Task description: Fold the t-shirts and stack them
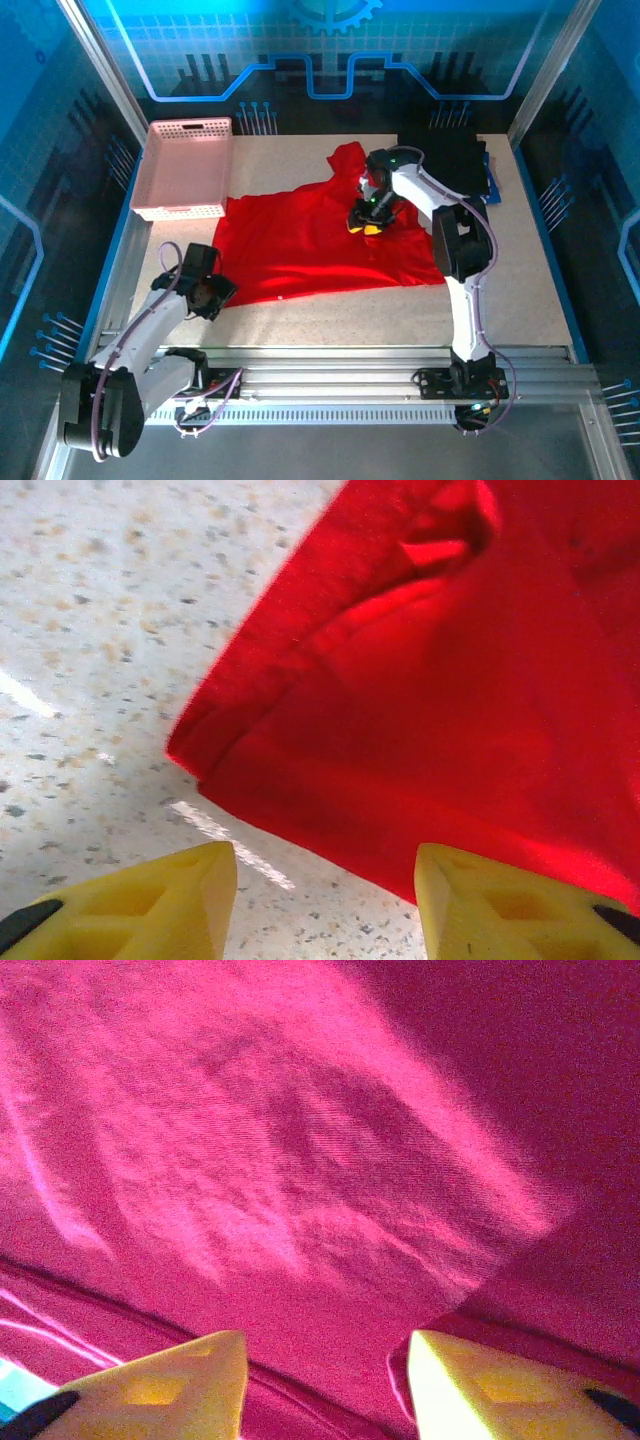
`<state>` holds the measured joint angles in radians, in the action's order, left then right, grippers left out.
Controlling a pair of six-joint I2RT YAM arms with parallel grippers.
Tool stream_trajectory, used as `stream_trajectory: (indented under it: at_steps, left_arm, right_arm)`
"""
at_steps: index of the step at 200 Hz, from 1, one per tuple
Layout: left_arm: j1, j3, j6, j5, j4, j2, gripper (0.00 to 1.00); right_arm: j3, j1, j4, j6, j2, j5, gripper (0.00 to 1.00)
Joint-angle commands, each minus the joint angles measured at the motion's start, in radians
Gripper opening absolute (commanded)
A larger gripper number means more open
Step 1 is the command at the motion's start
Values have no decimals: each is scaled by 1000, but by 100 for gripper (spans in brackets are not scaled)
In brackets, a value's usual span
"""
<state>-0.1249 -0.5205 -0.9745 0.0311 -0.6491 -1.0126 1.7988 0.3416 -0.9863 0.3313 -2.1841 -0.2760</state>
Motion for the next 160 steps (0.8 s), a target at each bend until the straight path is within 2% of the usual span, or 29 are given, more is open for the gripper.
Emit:
stream_trajectory:
  at_steps: [1,15,33,67,80,106,134,160]
  left_arm:
    - [-55,-84,24,36,38,-40,54]
    - [-91,-118,34,35,73,-77,57]
    - [-138,-161,59,25,132,-133,59]
    - [-220,-222,154,-101,338,-265,64]
    - [-260,-254,181,-122,381,-316,65]
    - [-314,-269,174,-150,472,-393,69]
    - [-315,-206,77,-161,559,-467,68]
    - [-315,-166,43,-148,578,-526,68]
  right_arm:
    - [-46,-25,-3,-13,200,42,54]
    - [-85,-59,-61,9,258,66,54]
    - [-217,-131,-81,51,330,27,51]
    - [-538,-265,113,132,414,-89,17]
    - [-601,-301,201,178,404,-127,11]
    - [-591,-316,281,214,336,-144,9]
    - [-504,-321,289,220,237,-120,8]
    - [-412,-326,282,229,144,-111,8]
